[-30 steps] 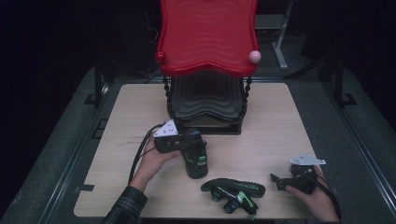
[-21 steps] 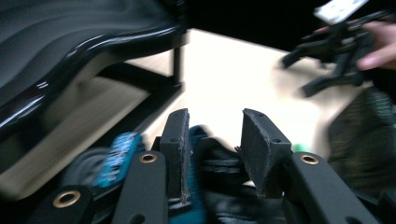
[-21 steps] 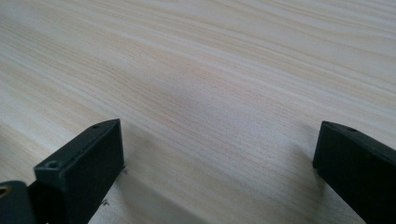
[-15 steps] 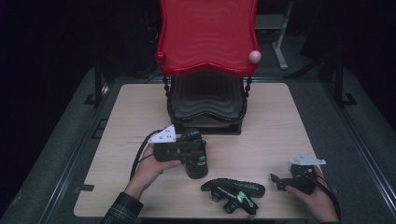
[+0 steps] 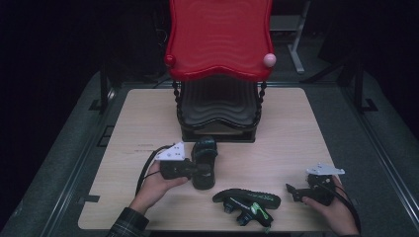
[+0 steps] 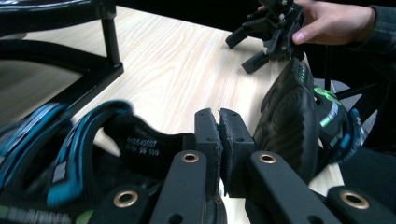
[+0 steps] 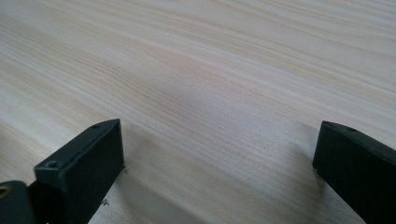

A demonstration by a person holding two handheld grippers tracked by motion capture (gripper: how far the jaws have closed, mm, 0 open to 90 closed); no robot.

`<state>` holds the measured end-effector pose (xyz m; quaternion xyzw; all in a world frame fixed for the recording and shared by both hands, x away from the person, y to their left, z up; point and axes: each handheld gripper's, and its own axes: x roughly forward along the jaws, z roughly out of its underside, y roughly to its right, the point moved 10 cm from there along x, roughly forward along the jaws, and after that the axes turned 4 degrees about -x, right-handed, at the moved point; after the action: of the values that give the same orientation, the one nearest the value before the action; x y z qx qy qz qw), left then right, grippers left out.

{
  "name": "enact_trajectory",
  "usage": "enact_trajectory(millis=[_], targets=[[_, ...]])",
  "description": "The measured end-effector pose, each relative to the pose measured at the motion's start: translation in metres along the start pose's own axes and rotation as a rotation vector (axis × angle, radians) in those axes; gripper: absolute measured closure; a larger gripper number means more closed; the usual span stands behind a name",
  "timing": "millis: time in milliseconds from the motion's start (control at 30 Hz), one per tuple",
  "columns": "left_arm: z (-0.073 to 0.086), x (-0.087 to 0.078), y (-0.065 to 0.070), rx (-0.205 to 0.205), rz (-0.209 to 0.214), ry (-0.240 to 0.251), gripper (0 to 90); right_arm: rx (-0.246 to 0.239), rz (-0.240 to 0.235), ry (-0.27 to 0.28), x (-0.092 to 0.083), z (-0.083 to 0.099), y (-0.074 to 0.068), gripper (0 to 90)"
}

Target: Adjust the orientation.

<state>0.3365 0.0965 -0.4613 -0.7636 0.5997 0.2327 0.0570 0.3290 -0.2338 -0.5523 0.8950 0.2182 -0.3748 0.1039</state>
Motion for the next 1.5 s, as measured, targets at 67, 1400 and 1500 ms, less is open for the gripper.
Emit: enact_trajectory(millis=[67, 1400, 1500], targets=[[0.003, -0.006, 0.002, -0.007, 0.001, 0.004, 86.4, 0.000, 0.000, 0.000, 0.000, 0.000, 0.000, 1.3], [0.019, 0.014, -0.034, -0.080, -0.022, -0.061, 51.1, -0.002, -0.001, 0.001, 0.001, -0.001, 0.000, 1.3], [0.021, 0.015, -0.035, -0.085, -0.017, -0.058, 52.5, -0.004, -0.003, 0.000, 0.001, -0.001, 0.000, 1.3]])
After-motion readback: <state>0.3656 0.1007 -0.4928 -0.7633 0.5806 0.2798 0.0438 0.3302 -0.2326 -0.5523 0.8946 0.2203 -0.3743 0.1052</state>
